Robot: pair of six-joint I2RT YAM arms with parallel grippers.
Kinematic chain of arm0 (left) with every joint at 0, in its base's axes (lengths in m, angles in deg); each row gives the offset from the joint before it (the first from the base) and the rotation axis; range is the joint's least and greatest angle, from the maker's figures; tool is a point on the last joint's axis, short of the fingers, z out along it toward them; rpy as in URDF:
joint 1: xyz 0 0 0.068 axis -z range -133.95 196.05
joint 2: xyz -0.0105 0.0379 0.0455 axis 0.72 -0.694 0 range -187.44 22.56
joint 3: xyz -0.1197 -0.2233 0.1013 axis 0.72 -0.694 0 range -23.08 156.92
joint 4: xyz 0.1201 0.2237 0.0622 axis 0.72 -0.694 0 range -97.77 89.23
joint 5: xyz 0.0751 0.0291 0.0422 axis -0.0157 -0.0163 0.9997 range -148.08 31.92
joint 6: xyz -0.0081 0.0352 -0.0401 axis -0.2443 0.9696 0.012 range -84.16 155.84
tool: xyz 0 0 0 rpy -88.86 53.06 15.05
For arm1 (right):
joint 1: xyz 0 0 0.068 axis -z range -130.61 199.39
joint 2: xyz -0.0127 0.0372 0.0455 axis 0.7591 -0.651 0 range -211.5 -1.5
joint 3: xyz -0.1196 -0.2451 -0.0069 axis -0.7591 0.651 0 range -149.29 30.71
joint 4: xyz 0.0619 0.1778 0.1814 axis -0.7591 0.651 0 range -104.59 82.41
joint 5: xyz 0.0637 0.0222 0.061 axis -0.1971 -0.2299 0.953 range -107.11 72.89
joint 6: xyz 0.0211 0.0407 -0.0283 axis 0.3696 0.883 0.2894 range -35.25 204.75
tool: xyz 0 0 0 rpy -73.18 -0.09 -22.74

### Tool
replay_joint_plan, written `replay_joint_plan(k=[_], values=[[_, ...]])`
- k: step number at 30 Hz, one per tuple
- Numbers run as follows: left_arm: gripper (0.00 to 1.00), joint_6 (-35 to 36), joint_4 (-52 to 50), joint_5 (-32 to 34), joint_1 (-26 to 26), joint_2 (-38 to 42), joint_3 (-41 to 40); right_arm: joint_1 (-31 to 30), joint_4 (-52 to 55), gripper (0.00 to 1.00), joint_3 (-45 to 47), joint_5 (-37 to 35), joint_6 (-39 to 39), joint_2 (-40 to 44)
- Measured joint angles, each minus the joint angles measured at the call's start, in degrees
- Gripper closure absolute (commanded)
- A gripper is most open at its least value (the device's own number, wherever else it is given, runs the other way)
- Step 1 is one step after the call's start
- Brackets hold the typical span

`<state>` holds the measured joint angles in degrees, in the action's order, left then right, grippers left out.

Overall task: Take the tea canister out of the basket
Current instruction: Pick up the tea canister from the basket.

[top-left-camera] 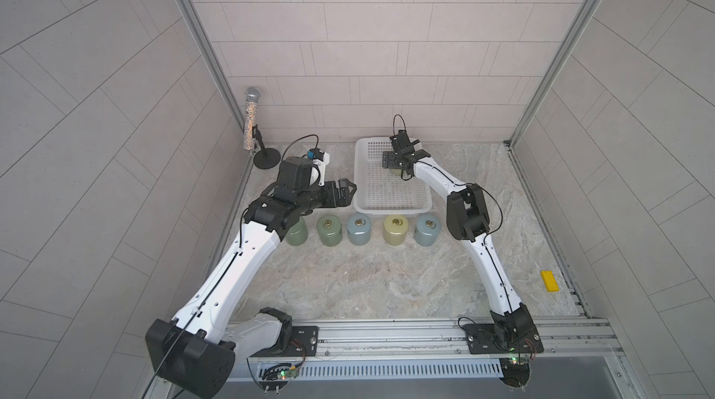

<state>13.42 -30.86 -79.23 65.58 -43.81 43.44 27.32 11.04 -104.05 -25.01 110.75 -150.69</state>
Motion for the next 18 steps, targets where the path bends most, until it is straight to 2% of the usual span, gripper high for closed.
replay_joint_plan(k=[6,18], values=[[0.0,0.0,-0.2,-0.1,0.0,-0.5,0.0,0.1,0.6,0.19,-0.4,-0.1,0.1,-0.2],[0.0,0.0,-0.2,-0.3,0.0,-0.6,0.0,-0.3,1.7,0.24,-0.7,-0.3,-0.7,-0.2]])
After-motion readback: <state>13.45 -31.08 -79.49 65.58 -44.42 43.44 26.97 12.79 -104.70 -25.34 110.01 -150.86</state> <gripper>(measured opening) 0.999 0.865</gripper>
